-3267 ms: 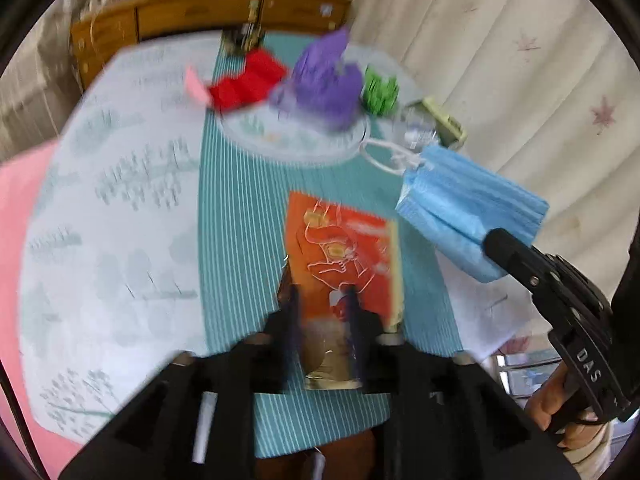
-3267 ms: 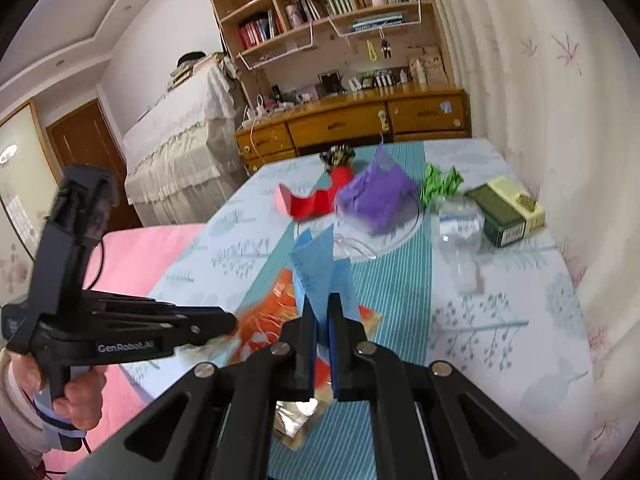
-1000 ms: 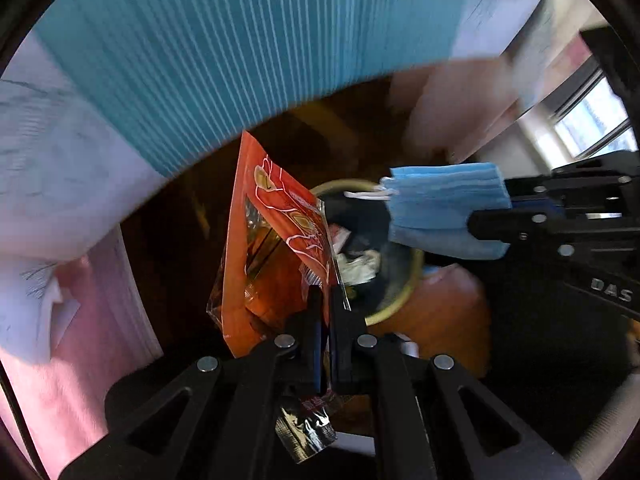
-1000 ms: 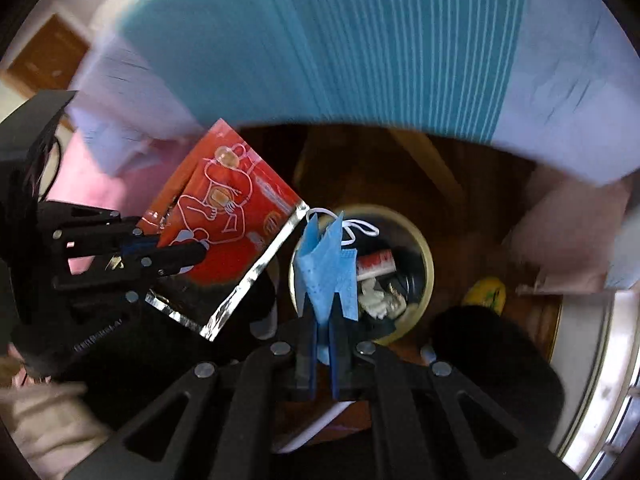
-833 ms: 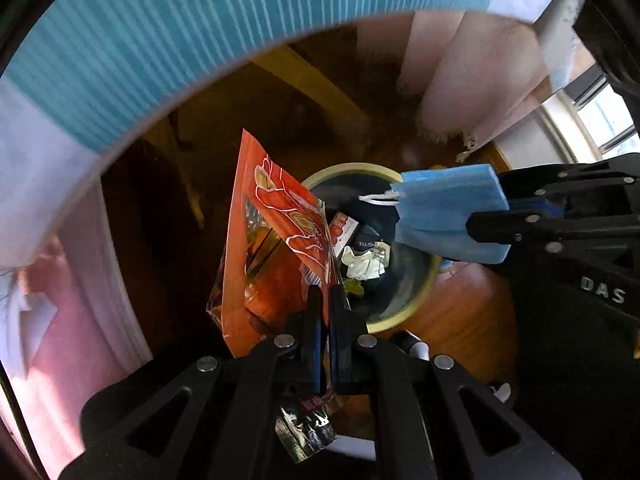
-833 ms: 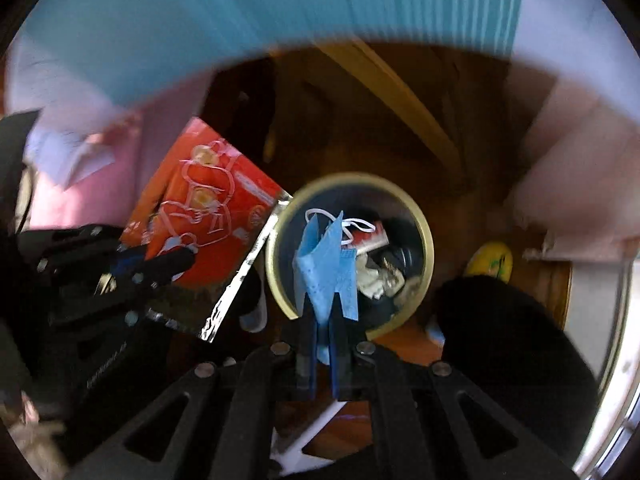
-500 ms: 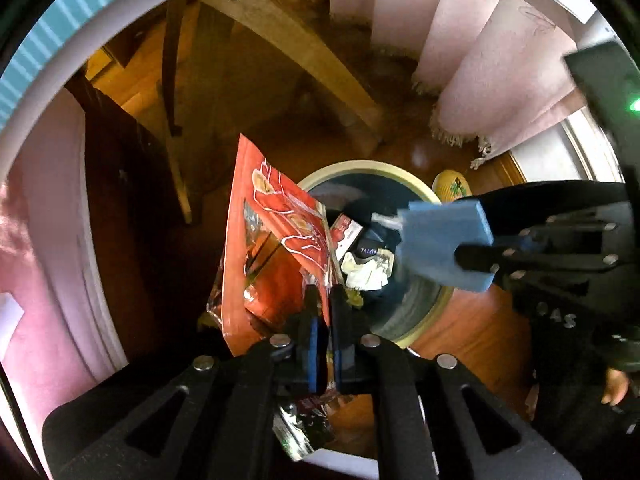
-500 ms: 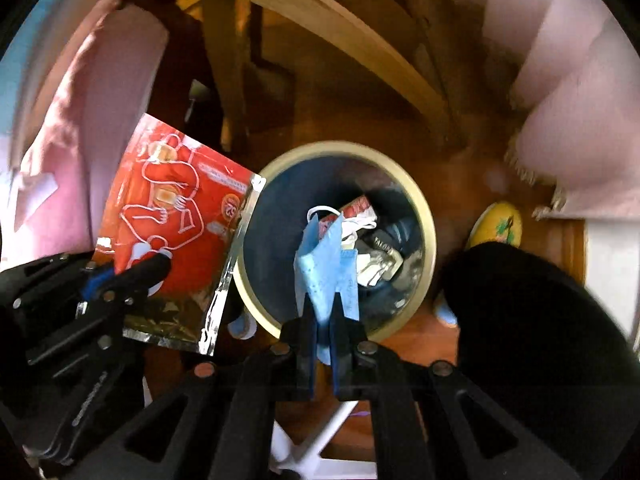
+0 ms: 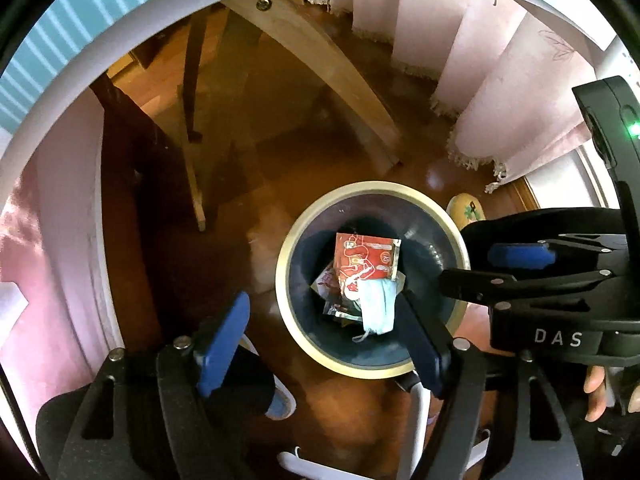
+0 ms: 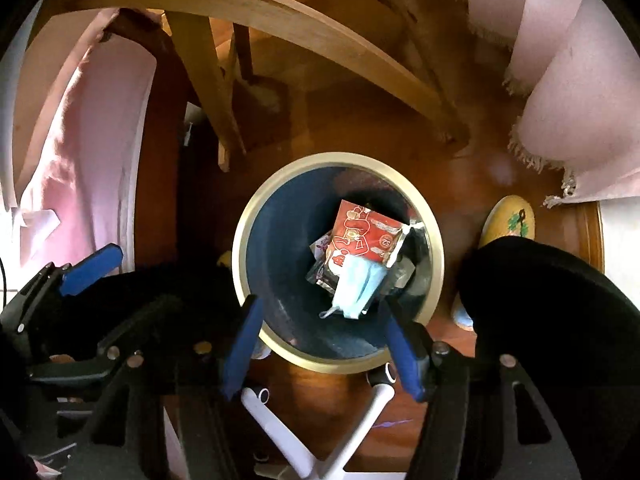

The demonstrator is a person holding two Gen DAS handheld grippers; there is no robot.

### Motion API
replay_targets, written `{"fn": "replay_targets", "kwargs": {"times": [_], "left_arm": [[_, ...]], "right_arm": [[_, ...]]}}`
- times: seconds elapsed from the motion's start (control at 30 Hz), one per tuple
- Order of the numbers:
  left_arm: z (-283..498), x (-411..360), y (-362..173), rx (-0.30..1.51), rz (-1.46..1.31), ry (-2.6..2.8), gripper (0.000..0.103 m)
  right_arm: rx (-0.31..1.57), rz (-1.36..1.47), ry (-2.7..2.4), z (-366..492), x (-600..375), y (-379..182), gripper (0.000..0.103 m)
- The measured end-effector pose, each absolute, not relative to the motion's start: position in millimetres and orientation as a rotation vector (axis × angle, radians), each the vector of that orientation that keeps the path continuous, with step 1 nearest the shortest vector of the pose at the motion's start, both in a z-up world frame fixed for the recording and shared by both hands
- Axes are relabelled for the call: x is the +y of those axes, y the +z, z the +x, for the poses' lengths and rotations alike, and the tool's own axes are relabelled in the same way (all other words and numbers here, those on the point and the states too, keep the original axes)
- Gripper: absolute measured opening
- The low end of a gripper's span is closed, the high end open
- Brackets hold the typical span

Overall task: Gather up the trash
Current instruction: 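Carry both items over the bin and open both tools to drop them, then raise both tools back over the table toward the remaining items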

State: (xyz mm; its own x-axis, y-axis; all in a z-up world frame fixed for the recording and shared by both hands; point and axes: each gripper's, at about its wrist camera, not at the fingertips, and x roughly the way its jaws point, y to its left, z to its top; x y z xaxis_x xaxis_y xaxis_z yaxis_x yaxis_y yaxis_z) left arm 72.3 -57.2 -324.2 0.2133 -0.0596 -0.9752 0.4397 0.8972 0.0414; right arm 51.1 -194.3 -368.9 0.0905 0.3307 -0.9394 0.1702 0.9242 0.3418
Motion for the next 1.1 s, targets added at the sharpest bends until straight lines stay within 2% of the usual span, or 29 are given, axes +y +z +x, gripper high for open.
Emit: {"fn": "replay_targets", "kwargs": {"times": [0.67, 0.87, 1.1], "left_arm": [[71, -37, -291, 1.209, 0.252, -0.302, 0.073], [61, -24, -242, 1.11, 0.172, -0.369, 0.073], [31, -13, -179, 0.994, 0.253, -0.429, 0.074]], "right_arm": [[1.458, 0.386, 0.074, 44, -198, -349, 0.061], [1.458, 0.351, 0.095, 37, -205, -310, 0.061], [1.403, 0.22, 0.124, 23, -201, -236, 0.061]]}}
